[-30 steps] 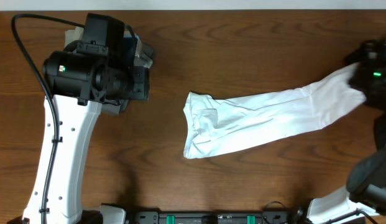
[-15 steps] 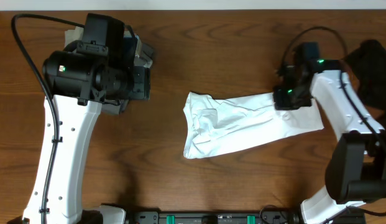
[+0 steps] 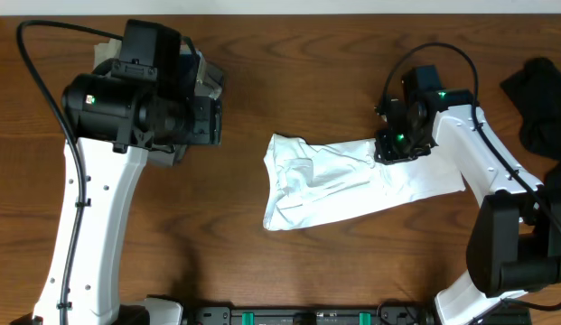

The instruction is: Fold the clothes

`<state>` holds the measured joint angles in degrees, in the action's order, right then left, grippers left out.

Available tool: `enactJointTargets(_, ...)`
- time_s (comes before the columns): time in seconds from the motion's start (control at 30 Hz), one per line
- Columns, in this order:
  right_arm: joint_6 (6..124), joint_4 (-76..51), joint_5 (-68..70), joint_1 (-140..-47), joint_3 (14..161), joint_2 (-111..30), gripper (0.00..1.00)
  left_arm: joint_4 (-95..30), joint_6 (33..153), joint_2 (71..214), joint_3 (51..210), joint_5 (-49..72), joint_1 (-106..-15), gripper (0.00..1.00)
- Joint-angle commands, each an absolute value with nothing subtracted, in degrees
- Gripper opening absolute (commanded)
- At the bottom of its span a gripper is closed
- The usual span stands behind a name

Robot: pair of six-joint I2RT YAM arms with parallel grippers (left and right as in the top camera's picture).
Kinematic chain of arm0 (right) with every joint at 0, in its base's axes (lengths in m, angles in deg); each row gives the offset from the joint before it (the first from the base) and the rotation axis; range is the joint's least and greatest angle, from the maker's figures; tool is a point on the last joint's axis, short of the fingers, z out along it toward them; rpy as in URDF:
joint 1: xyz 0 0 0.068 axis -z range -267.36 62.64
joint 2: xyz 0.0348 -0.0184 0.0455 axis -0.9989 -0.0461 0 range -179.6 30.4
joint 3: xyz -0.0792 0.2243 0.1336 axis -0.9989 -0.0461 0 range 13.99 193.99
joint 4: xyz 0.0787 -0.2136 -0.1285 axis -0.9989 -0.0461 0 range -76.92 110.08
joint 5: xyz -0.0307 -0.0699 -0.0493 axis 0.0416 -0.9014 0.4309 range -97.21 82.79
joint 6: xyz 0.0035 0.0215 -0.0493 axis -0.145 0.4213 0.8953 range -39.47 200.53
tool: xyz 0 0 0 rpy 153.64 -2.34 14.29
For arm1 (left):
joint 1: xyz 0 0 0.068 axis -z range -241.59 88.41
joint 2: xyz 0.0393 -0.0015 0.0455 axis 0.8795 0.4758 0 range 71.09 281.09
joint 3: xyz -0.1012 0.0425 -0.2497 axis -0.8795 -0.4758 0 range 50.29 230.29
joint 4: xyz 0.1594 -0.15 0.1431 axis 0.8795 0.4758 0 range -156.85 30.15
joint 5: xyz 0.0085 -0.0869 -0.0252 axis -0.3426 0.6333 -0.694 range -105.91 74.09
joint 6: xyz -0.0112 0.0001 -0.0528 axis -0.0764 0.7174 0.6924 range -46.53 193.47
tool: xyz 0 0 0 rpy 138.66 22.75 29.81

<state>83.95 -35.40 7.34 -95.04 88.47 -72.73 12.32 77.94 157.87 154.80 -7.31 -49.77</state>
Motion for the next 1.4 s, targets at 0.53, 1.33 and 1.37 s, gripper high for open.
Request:
enactJointTargets(0.53,69.2,-31.5,21.4,-77.4,88.7,-70.7,0.28,-28.8,88.7,161.4,109.2,27.3,-49.9,0.81)
enactJointTargets(1.33,72.1,-30.8,21.3,-76.1,88.7,-70.7,0.27,-50.8,101.6,176.7,104.6,28.5,-36.9,0.40)
enactJointTargets(1.37,72.1,-30.7,21.3,-76.1,88.7,-70.7,0.27,-51.5,100.7,176.7,104.6,28.5,-36.9,0.28)
